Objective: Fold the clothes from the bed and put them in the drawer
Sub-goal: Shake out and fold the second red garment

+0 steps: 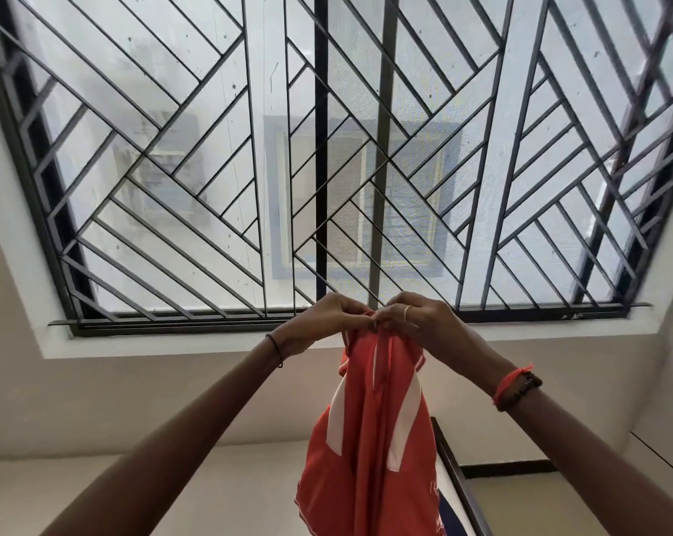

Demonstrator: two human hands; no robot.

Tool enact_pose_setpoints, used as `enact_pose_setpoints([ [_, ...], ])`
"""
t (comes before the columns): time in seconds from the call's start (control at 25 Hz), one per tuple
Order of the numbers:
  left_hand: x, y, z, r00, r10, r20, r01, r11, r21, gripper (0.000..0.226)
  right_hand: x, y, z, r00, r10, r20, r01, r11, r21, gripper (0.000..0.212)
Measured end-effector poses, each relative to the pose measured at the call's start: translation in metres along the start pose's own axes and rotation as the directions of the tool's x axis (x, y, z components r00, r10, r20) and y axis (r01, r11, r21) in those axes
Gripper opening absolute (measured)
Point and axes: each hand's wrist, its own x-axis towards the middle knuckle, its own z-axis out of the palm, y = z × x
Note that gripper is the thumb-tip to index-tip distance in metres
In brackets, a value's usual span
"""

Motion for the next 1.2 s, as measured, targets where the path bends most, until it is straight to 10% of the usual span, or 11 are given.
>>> enact_pose_setpoints([
  [0.8, 0.008, -0.025, 0.009, 0.956, 0.245, -0.162, -0.194, 0.942, 0.275, 0.012, 0.007, 0.001, 0.016, 0.989, 0.146, -0.013, -0.146, 0.989, -0.035, 0.016],
  [1.2, 0.001, -0.030, 0.010, 0.965, 0.172, -0.199, -0.151, 0.981, 0.118, 0.017, 0.011, 0.000, 0.015, 0.967, 0.240, 0.086, -0.245, 0.968, 0.053, 0.012],
])
